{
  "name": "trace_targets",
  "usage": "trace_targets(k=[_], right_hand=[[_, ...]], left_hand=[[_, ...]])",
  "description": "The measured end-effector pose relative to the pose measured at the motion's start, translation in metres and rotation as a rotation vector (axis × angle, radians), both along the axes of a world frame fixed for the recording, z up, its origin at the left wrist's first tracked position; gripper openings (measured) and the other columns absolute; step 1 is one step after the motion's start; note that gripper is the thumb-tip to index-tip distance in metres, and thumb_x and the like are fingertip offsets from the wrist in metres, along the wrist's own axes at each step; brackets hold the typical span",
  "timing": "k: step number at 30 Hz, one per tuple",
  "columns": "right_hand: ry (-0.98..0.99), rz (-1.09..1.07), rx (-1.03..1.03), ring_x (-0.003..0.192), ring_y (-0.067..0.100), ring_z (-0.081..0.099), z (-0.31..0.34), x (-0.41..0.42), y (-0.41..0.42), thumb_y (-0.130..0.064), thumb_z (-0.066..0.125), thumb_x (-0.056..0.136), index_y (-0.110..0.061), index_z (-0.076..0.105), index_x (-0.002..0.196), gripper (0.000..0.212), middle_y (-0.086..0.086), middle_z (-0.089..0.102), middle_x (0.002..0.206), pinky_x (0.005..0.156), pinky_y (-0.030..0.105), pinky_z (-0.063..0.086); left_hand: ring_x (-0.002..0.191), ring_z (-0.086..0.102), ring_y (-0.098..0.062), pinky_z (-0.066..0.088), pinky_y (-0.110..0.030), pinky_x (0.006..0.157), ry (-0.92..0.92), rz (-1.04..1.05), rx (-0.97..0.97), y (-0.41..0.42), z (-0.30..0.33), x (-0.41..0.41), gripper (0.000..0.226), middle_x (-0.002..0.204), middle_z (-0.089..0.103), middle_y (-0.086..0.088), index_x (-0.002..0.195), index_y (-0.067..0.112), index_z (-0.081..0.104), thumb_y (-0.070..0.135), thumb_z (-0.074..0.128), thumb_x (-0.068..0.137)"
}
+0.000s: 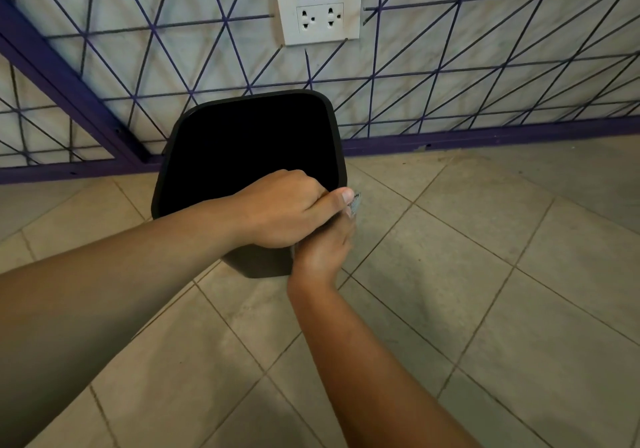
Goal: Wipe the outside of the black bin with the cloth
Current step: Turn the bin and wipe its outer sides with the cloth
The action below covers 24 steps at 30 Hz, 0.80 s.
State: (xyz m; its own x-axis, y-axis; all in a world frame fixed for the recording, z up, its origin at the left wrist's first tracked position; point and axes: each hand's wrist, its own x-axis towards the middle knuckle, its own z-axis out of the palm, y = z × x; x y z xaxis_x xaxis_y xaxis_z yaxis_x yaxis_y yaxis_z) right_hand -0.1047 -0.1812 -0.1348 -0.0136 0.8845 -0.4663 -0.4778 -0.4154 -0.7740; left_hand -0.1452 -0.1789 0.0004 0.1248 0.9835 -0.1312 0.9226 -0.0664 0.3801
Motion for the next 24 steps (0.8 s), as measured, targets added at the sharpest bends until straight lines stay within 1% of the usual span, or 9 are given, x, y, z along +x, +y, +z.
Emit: trace_targets(k=[2,4,6,8,11,15,18,21,24], right_hand=[[0.027,-0.033,-0.004,0.157,0.036,0.036,0.0,0.0,-0.005,-0.073,0.036,0.089,-0.019,0.044,0.16,0.089,0.016,0.042,0.166,0.127,0.061,0.031],[0.064,-0.048,-0.133,0.153,0.037,0.04,-0.018,0.007,0.0,-0.065,0.039,0.101,-0.016,0.037,0.164,0.08,0.017,0.037,0.167,0.126,0.057,0.036],[0.071,-0.013,-0.221,0.154,0.033,0.039,-0.025,0.011,0.004,-0.07,0.041,0.091,-0.019,0.037,0.165,0.09,0.013,0.036,0.17,0.128,0.054,0.034],[0.039,0.03,-0.114,0.157,0.032,0.035,-0.013,0.008,0.001,-0.077,0.039,0.078,-0.023,0.042,0.162,0.1,0.012,0.038,0.169,0.128,0.057,0.032],[0.007,0.012,-0.006,0.158,0.037,0.033,-0.004,0.002,-0.003,-0.08,0.034,0.081,-0.02,0.045,0.159,0.1,0.019,0.039,0.167,0.127,0.063,0.03],[0.072,-0.013,-0.168,0.158,0.031,0.033,-0.012,0.01,0.005,-0.074,0.04,0.079,-0.026,0.038,0.165,0.099,0.01,0.031,0.172,0.129,0.055,0.032],[0.0,0.035,-0.017,0.16,0.025,0.032,0.0,0.007,-0.002,-0.08,0.034,0.077,-0.028,0.046,0.16,0.098,0.007,0.042,0.168,0.13,0.055,0.028],[-0.069,0.05,-0.051,0.157,0.032,0.036,-0.007,0.009,-0.008,-0.08,0.036,0.08,-0.023,0.041,0.162,0.1,0.012,0.041,0.167,0.128,0.057,0.032],[-0.115,0.091,-0.059,0.159,0.027,0.033,-0.027,0.014,-0.002,-0.079,0.038,0.081,-0.029,0.043,0.161,0.095,0.004,0.043,0.167,0.13,0.054,0.028]], left_hand=[[0.049,0.053,-0.013,0.045,-0.035,0.057,-0.005,-0.003,0.007,-0.001,0.0,0.0,0.063,0.051,0.053,-0.002,0.056,0.019,0.055,0.052,0.025,0.1],[0.051,0.053,-0.019,0.046,-0.039,0.06,0.012,0.011,0.027,-0.002,0.0,0.002,0.064,0.053,0.053,-0.006,0.057,0.015,0.054,0.052,0.024,0.1],[0.05,0.051,-0.02,0.044,-0.039,0.059,0.015,0.021,0.021,-0.002,-0.001,0.002,0.064,0.053,0.051,-0.008,0.056,0.014,0.052,0.051,0.025,0.101],[0.048,0.05,-0.016,0.042,-0.034,0.056,0.008,0.014,0.016,-0.001,0.0,0.001,0.063,0.051,0.051,-0.003,0.056,0.016,0.053,0.051,0.025,0.101],[0.047,0.05,-0.013,0.04,-0.029,0.055,-0.006,0.007,0.0,-0.001,0.001,0.001,0.063,0.05,0.051,-0.002,0.055,0.018,0.054,0.051,0.026,0.1],[0.046,0.047,-0.012,0.04,-0.031,0.056,0.001,0.017,0.028,-0.003,0.0,0.003,0.061,0.049,0.047,-0.001,0.054,0.02,0.051,0.049,0.026,0.101],[0.045,0.047,-0.012,0.038,-0.029,0.054,0.002,0.014,0.018,-0.001,0.001,0.002,0.063,0.048,0.048,0.0,0.055,0.016,0.054,0.05,0.027,0.1],[0.047,0.048,-0.013,0.041,-0.032,0.056,0.006,0.019,0.017,-0.002,0.001,0.003,0.062,0.05,0.048,-0.001,0.055,0.018,0.053,0.05,0.027,0.101],[0.047,0.047,-0.013,0.038,-0.031,0.056,0.017,0.024,0.028,-0.002,0.0,0.004,0.061,0.05,0.046,-0.001,0.053,0.02,0.049,0.049,0.026,0.101]])
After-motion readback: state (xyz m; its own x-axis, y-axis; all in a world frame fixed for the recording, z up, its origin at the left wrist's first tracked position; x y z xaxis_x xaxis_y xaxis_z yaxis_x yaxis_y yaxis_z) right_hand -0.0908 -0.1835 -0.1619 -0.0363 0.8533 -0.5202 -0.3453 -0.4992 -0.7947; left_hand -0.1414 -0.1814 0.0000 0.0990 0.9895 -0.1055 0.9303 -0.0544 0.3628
